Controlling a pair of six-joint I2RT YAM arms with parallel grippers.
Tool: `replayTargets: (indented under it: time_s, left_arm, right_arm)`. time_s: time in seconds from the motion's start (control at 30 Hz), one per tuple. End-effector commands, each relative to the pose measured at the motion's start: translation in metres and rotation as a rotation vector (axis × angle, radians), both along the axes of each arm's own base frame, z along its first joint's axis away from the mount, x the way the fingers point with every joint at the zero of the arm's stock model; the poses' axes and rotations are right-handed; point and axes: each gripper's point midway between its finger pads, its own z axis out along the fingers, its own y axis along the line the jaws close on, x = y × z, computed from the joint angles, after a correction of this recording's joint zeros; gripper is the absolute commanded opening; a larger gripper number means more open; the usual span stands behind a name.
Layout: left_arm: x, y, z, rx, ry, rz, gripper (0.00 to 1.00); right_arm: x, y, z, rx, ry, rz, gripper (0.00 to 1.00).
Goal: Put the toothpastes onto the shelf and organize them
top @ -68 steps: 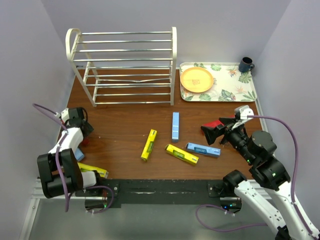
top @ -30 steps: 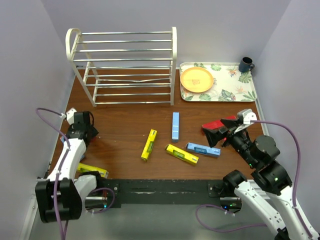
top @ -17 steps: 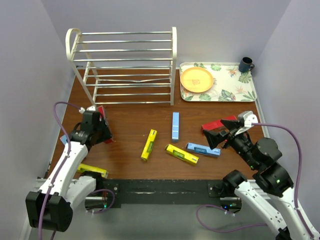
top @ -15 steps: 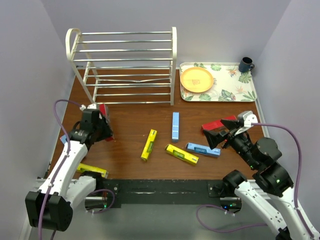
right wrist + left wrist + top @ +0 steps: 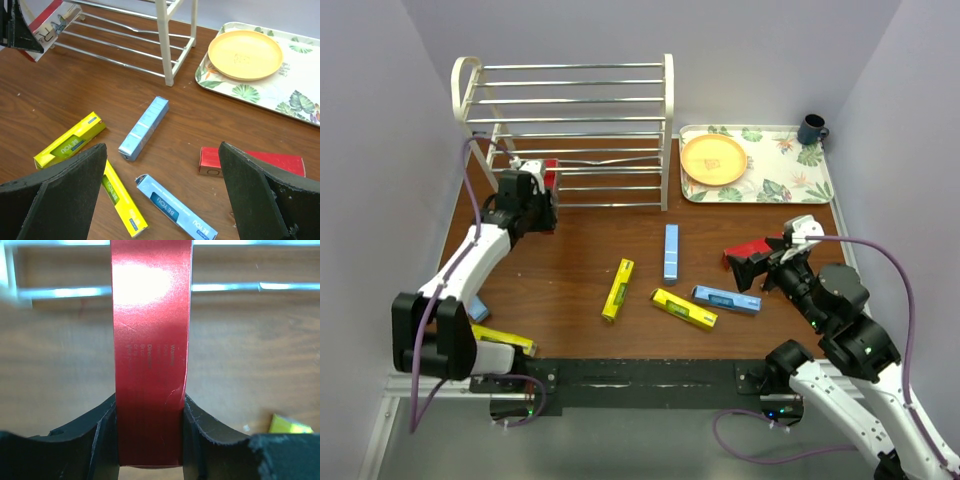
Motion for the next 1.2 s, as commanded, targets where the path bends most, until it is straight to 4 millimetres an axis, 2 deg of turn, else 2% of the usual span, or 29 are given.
replayTargets:
  time_s: [0.0, 0.17, 0.33, 0.43, 0.7, 0.97, 1.17]
  left_arm:
    - [0.061, 0.002, 0.033, 0.099, -0.194, -0.052, 0.05]
    - [0.092, 0.021, 0.02, 0.204, -0.208, -0.007, 0.05]
    - [0.106, 0.036, 0.005, 0.215, -0.214, 0.014, 0.06]
    - [0.116, 0.044, 0.005, 0.192, -0.267, 0.015, 0.07]
    - [0.128, 0.061, -0.012, 0.181, -0.264, 0.016, 0.11]
    - [0.133, 0.059, -0.034, 0.169, -0.244, 0.004, 0.17]
    - [0.138, 0.062, -0.046, 0.177, -0.253, 0.024, 0.35]
  right_arm:
    - [0.004, -0.008, 0.01, 0.011, -0.022, -0.053, 0.99]
    - [0.009, -0.012, 0.008, -0.037, -0.019, -0.073, 0.99]
    - [0.013, -0.014, 0.006, -0.072, -0.01, -0.086, 0.98]
    - [0.015, -0.014, 0.002, -0.078, 0.001, -0.095, 0.99]
    - [0.018, -0.017, 0.001, -0.086, 0.005, -0.118, 0.99]
    - [0.018, -0.019, -0.002, -0.089, 0.013, -0.129, 0.99]
    - [0.017, -0.022, 0.0, -0.095, 0.014, -0.137, 0.98]
